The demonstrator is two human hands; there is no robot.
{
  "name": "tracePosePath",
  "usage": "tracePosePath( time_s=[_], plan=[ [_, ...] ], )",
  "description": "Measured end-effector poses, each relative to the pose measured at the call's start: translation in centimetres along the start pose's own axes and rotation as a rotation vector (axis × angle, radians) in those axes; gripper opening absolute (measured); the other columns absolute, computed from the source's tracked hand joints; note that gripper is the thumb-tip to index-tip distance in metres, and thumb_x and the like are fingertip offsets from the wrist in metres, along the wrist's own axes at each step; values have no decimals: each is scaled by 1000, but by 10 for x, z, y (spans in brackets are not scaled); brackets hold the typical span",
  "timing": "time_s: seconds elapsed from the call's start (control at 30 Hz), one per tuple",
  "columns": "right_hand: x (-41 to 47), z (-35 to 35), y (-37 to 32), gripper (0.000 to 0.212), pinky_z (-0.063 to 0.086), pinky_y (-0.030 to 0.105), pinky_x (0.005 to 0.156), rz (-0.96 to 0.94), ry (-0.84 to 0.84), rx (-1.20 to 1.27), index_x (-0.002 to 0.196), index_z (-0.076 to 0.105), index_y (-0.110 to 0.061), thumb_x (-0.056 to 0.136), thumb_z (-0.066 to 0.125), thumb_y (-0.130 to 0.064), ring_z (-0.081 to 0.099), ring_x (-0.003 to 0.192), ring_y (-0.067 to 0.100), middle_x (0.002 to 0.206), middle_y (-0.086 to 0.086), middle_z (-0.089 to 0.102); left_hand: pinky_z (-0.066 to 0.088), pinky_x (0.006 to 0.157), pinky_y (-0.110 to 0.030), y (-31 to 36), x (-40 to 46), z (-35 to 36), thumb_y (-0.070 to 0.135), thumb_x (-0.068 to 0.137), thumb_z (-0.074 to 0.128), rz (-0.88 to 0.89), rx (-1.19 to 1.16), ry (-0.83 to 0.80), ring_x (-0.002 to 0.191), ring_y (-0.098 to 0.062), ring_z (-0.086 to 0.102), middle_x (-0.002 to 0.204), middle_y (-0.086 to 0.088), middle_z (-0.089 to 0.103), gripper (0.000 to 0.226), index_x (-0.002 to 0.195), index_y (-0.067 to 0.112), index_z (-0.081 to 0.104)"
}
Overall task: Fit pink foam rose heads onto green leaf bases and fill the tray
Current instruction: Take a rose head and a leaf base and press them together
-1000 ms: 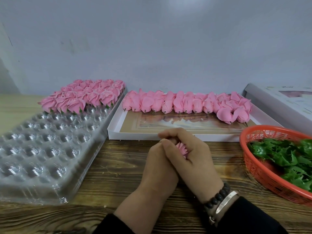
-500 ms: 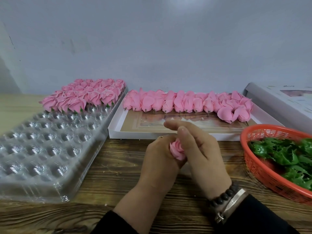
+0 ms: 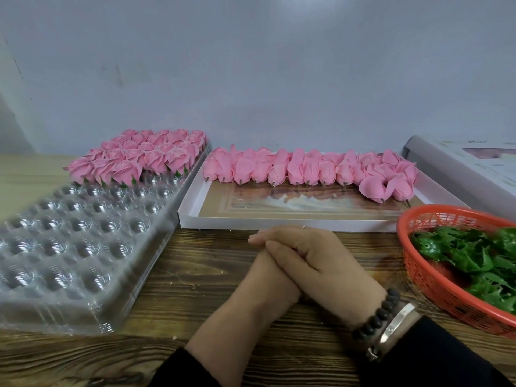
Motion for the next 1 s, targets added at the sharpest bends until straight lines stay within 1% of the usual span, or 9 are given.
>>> tracePosePath(
  time_s=[0.1,0.2,0.33,0.43,0.57,0.63,0.7,0.83,1.0],
  plan=[
    [-3,-7,2,36,41,10,92,1,52,81,114,56,-47,79,55,-40,55,105,-10,112,-22,64,45,62,-5,-5,-1,-6,-10,85,54,-24,-13,39,66,13,56,78,10,56,24,93,12,60],
    [-7,-12,11,60,41,13,95,59,108,176,120,47,-51,65,69,-49,50,113,-11,121,-27,57,48,61,-17,0,1,-12,3,85,62,76,-20,86,66,-7,59,71,-2,64,11,75,6,65],
    [-9,-13,12,53,43,11,90,79,221,281,114,57,-41,64,59,-58,55,108,-8,114,-23,62,46,54,-14,-3,3,-18,9,84,63,76,-2,205,61,-2,61,62,5,65,24,64,22,63],
    [-10,-16,5,35,47,19,80,49,356,232,91,67,-37,77,42,-57,62,89,-2,85,-20,68,40,53,-5,-4,3,-17,10,86,56,92,272,282,59,9,56,57,11,59,34,61,32,55],
    [-9,-14,2,39,47,30,80,42,404,97,86,71,-20,87,40,-44,62,84,7,82,-8,70,31,68,-1,7,4,-10,9,89,48,202,586,308,76,8,40,83,14,55,19,93,16,65],
    [-5,-11,6,34,43,24,95,62,303,74,99,71,-26,88,40,-35,59,101,-2,99,-21,67,35,76,1,2,8,-11,7,89,51,137,434,272,84,10,49,88,15,54,19,101,11,65],
    [-1,-8,7,34,38,20,100,50,145,81,105,69,-29,87,40,-30,55,108,-7,109,-24,64,40,68,-1,-2,11,-8,3,88,53,30,289,139,75,13,55,74,17,57,11,90,9,63],
    [-4,0,7,25,56,22,66,77,-53,148,103,67,-38,91,47,-28,69,74,9,101,-15,70,43,57,-21,-7,4,3,4,89,48,-103,306,-160,58,-9,50,50,9,47,40,53,21,43],
    [-4,-10,11,48,40,6,87,74,60,272,115,56,-40,69,69,-42,57,105,-9,111,-20,66,49,67,-31,7,-1,-10,-4,86,57,21,-58,-1,72,-17,58,77,-20,65,11,78,-5,63]
  ],
)
Point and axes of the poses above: each hand's wrist, its own x-axis towards the middle knuckle, its own z-axis out of the palm, y = z × x, the point moved 7 cm from there along x, towards the middle knuckle
